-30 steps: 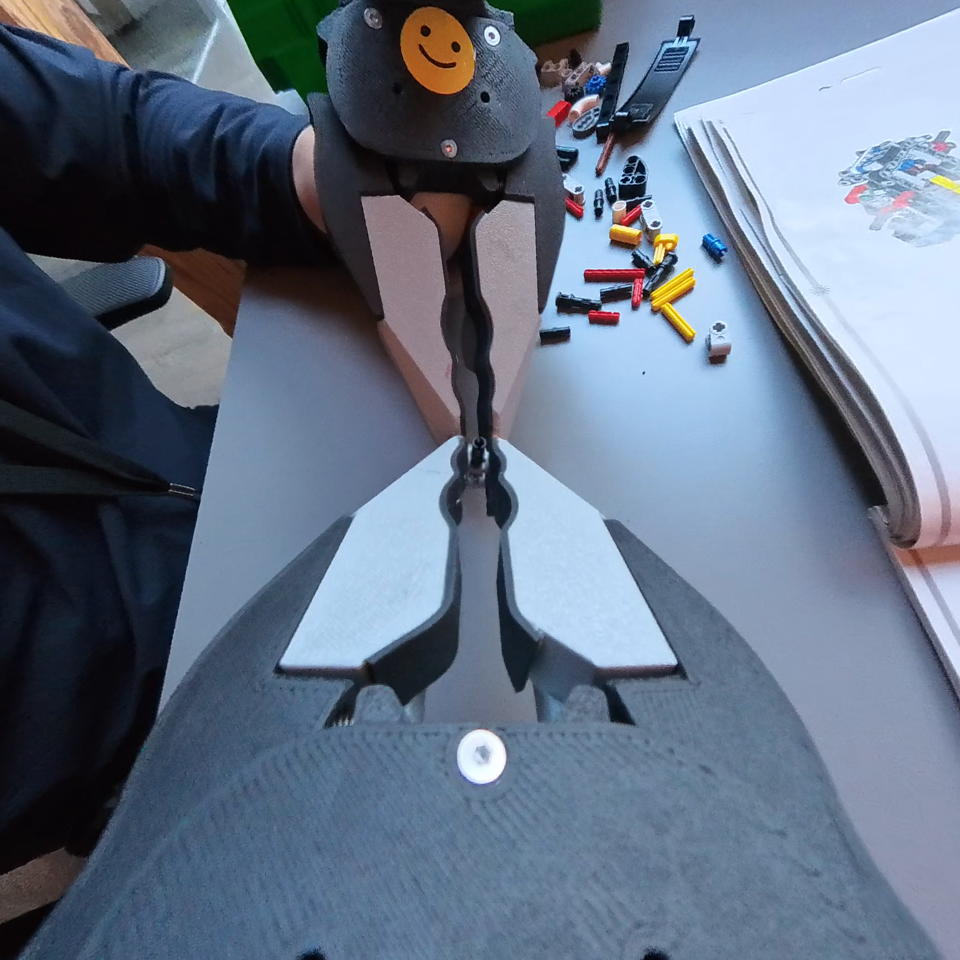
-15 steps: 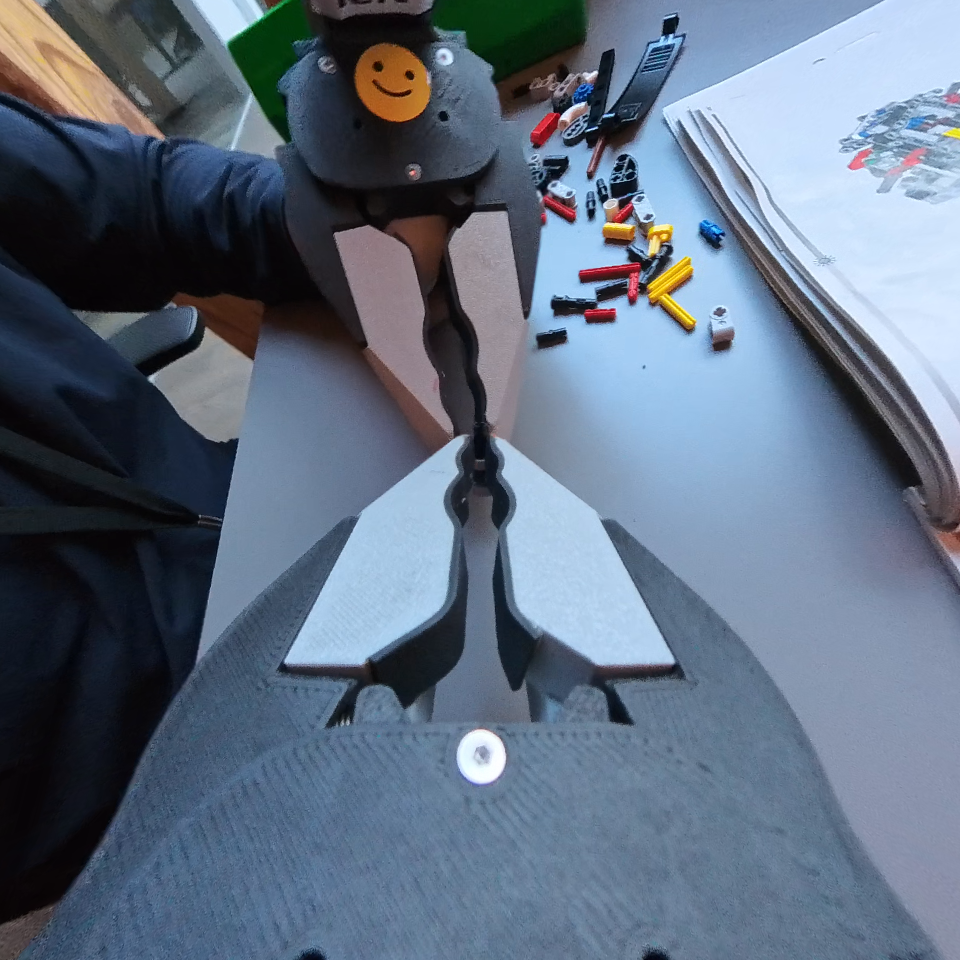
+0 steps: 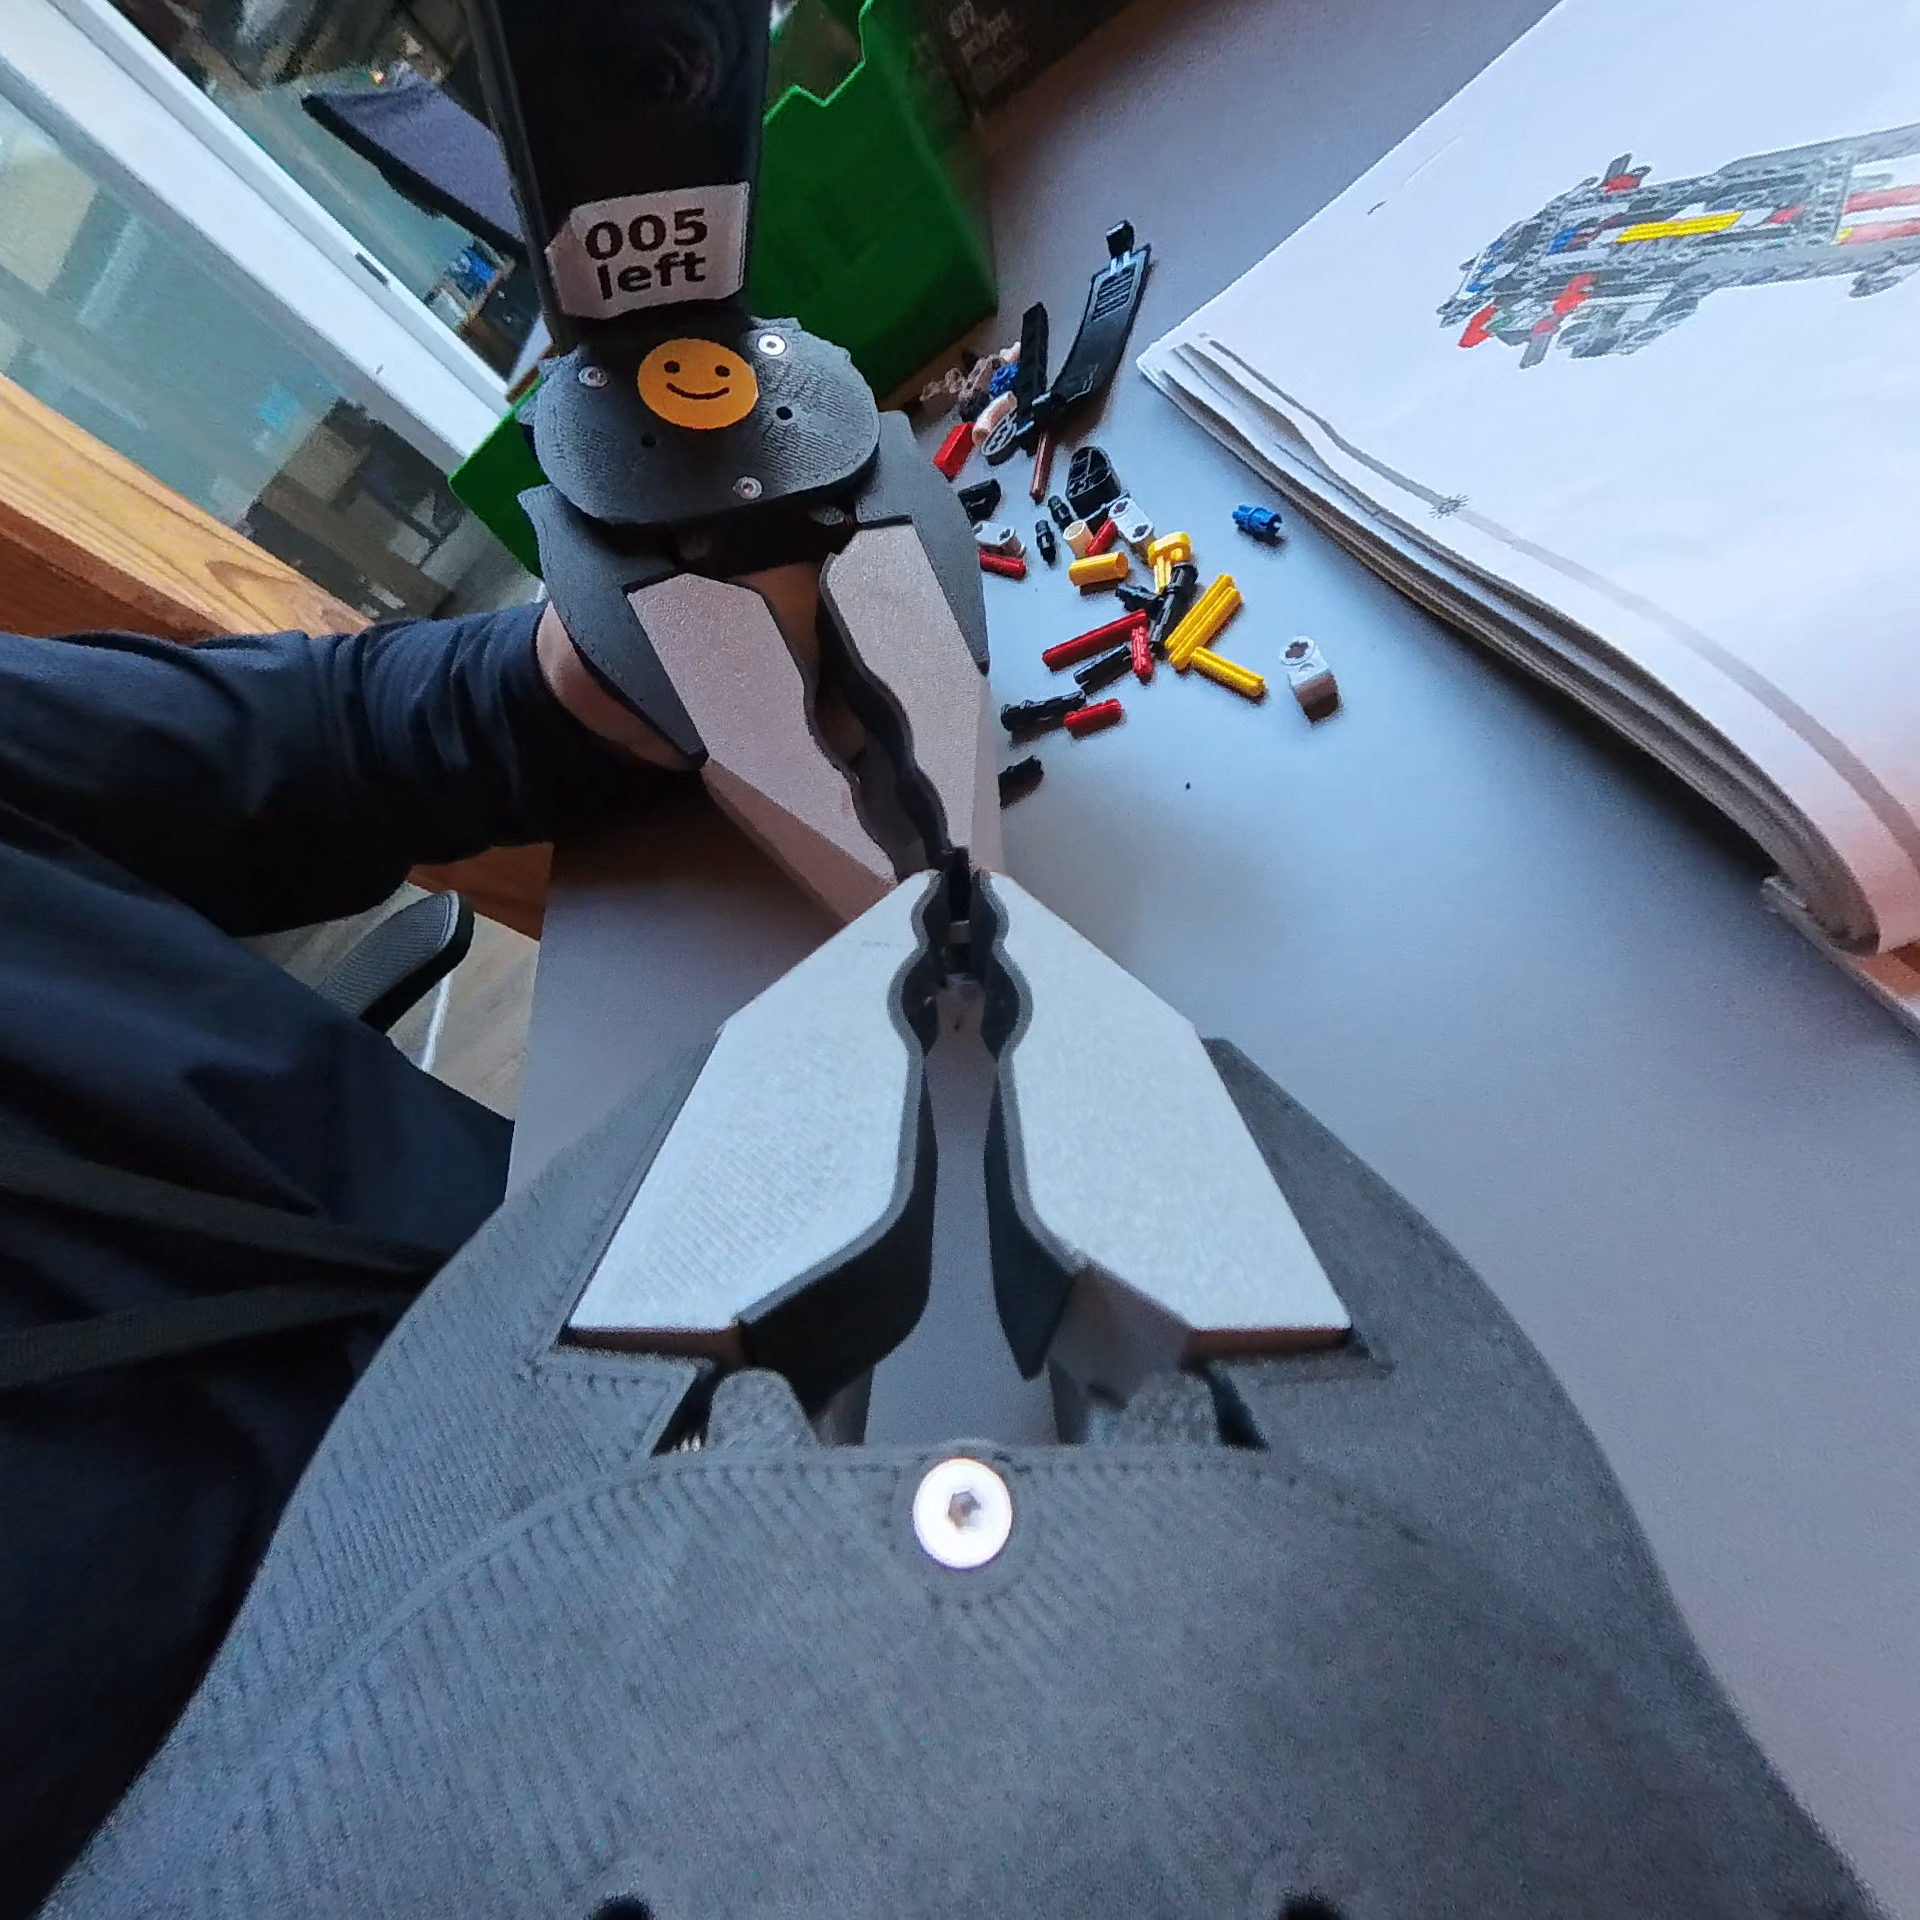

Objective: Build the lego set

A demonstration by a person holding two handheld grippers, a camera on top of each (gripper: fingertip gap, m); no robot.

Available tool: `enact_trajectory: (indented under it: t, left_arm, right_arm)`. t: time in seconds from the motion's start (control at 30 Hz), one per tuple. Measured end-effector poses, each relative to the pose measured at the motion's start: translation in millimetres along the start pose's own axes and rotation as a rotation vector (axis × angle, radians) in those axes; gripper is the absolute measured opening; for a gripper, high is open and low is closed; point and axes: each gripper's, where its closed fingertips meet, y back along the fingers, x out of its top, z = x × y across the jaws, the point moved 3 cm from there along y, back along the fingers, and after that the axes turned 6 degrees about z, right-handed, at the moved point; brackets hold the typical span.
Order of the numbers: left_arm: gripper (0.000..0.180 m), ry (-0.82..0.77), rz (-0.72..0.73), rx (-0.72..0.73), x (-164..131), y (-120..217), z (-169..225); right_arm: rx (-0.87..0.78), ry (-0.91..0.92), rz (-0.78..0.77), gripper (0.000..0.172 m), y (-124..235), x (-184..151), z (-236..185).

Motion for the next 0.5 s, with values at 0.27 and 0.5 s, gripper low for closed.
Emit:
enact_trajectory:
  t: [0.27, 0.5]
  left_arm:
    - [0.006, -0.018, 0.016, 0.031, 3.7, 1.0, -3.7]
    - [0.006, -0.026, 0.03, 0.043, 7.2, 2.0, -4.1]
  right_arm:
    - [0.01, -0.091, 0.053, 0.0, 0.6, 4.2, 4.9]
    - [0.035, -0.151, 0.095, 0.001, 2.1, 7.7, 6.7]
